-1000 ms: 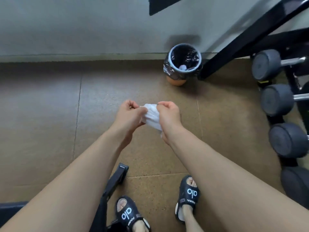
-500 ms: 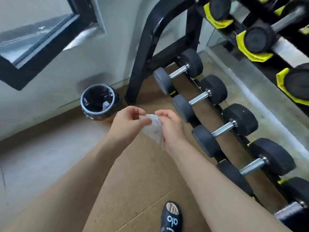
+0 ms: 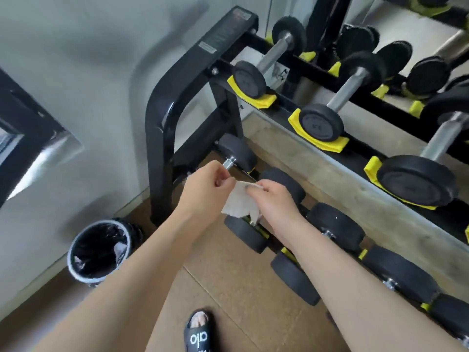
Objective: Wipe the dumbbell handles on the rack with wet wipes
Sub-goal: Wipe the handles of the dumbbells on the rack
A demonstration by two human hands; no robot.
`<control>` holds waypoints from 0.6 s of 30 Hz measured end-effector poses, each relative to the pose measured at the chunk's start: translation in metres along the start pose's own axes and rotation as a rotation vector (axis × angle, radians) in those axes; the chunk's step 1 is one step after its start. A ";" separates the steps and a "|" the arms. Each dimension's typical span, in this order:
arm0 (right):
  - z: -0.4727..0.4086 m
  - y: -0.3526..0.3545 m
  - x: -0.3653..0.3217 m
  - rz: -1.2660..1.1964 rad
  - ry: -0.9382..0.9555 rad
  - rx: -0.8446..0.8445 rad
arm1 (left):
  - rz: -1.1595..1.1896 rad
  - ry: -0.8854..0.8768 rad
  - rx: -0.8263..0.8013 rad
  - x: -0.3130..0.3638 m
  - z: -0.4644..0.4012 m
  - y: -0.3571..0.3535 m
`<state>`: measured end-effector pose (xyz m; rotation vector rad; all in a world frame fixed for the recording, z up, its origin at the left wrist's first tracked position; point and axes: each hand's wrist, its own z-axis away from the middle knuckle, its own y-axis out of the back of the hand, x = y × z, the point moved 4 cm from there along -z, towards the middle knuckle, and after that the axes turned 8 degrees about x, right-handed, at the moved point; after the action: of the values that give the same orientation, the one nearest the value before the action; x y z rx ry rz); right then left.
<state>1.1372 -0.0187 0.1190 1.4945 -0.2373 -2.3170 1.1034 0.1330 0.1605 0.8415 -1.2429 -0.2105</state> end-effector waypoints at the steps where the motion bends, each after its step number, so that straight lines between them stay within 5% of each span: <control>1: -0.015 0.000 -0.007 -0.051 -0.035 0.051 | -0.008 -0.023 -0.020 0.003 -0.020 0.000; 6: -0.068 -0.002 -0.048 -0.412 -0.266 0.133 | 0.032 -0.074 -0.098 0.016 -0.098 0.009; 14: -0.142 0.046 -0.120 -0.600 -0.057 0.456 | 0.082 -0.128 -0.091 0.076 -0.201 0.004; 18: -0.198 0.067 -0.158 -0.470 0.050 0.689 | 0.111 -0.188 -0.034 0.107 -0.257 -0.002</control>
<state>1.3889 -0.0060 0.1911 2.1105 -0.8158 -2.7109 1.3701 0.1858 0.2202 0.7333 -1.4546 -0.2245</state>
